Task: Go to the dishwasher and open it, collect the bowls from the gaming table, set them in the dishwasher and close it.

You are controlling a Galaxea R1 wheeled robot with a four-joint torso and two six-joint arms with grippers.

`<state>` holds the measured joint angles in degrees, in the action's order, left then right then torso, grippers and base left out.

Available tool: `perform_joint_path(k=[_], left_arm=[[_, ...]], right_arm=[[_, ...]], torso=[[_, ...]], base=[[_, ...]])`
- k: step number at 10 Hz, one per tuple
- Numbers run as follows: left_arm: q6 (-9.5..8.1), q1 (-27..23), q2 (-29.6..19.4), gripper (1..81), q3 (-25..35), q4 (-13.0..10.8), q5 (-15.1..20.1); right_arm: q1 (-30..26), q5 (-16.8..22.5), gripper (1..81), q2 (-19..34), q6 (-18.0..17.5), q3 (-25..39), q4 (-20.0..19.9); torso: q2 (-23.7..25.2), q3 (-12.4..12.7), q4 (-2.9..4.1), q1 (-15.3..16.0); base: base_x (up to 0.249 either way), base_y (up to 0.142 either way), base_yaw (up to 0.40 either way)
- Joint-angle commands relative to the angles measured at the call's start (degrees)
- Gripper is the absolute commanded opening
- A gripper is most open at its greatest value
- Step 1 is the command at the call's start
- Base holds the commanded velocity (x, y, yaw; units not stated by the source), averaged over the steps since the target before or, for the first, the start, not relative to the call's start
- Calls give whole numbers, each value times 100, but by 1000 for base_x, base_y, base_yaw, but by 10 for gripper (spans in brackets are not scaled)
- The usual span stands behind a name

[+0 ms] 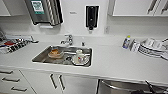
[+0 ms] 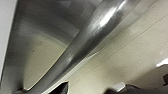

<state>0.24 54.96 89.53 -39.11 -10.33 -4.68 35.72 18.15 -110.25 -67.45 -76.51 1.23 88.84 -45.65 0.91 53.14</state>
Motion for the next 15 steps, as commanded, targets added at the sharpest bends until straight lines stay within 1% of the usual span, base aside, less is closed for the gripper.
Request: perform_joint_path(k=[1, 2, 6, 8, 12, 15], left_arm=[[55, -367, -233, 811, 149, -110, 125], [55, -367, -224, 811, 149, -110, 126], [54, -367, -154, 811, 123, -119, 126], [46, -367, -154, 811, 122, -119, 134], [55, -349, -180, 811, 114, -110, 134], [55, -340, -145, 811, 87, -119, 134]], right_arm=[[-525, 162, 811, 194, -23, -56, -88], [-604, 118, 811, 359, -31, 13, -97], [-912, 171, 811, 756, -40, 278, -132], [-1000, 180, 811, 668, -75, 208, -202], [-974, 171, 811, 79, -260, -285, -220], [-903, 171, 811, -17, -251, -443, -211]], torso=[[0, 0, 0, 0], [0, 0, 0, 0], [0, -2, 0, 0], [0, -2, 0, 0], [0, -2, 0, 0], [0, -2, 0, 0]], base=[[0, 0, 0], [0, 0, 0], [0, 0, 0], [0, 0, 0], [0, 0, 0], [0, 0, 0]])
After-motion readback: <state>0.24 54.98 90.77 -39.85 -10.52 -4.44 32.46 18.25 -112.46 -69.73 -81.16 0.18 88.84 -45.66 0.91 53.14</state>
